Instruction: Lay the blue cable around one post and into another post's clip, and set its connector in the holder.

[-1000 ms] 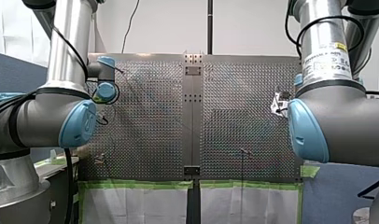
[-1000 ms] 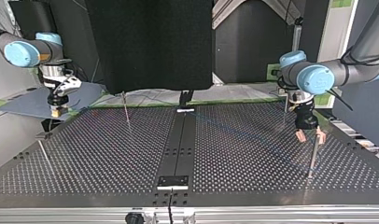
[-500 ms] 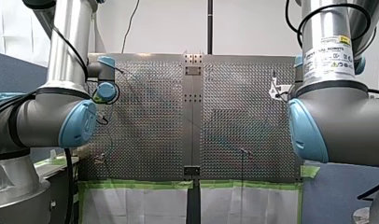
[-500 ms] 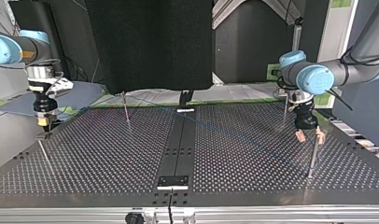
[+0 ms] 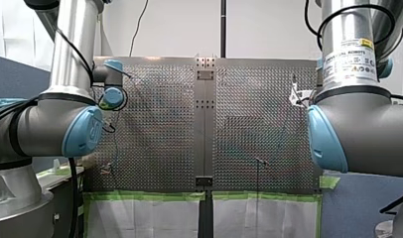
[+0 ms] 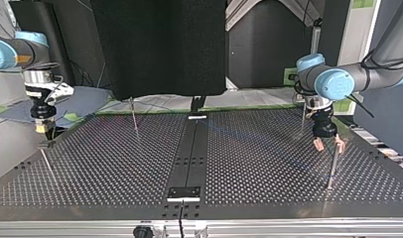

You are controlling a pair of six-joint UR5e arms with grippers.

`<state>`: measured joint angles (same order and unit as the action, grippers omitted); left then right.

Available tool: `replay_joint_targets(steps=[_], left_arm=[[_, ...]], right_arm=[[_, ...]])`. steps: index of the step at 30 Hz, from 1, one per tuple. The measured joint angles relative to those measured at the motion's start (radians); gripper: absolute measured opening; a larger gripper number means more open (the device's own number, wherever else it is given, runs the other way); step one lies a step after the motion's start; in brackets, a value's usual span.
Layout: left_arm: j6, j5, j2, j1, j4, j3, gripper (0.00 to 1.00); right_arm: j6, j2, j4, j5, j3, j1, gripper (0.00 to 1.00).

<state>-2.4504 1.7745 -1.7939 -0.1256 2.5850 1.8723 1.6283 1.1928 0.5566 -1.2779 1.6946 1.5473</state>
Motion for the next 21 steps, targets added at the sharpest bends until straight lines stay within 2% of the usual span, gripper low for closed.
replay_joint_targets(steps=[4,8,15,21], left_arm=[[0.0,0.001,0.0,0.001,0.0,0.0,0.98],[0.003,0.001,0.0,0.001,0.0,0.0,0.98],[0.009,0.001,0.0,0.002,0.0,0.0,0.98],[0.01,0.0,0.0,0.002,0.0,0.0,0.98]], right_arm=[[0.007,-0.035,0.013,0.002,-0.005,-0.005,0.02],[0.016,-0.053,0.006,0.004,-0.018,-0.011,0.02],[0.016,-0.058,-0.039,0.008,-0.055,-0.022,0.02],[0.014,-0.058,-0.073,0.011,-0.067,-0.029,0.02]])
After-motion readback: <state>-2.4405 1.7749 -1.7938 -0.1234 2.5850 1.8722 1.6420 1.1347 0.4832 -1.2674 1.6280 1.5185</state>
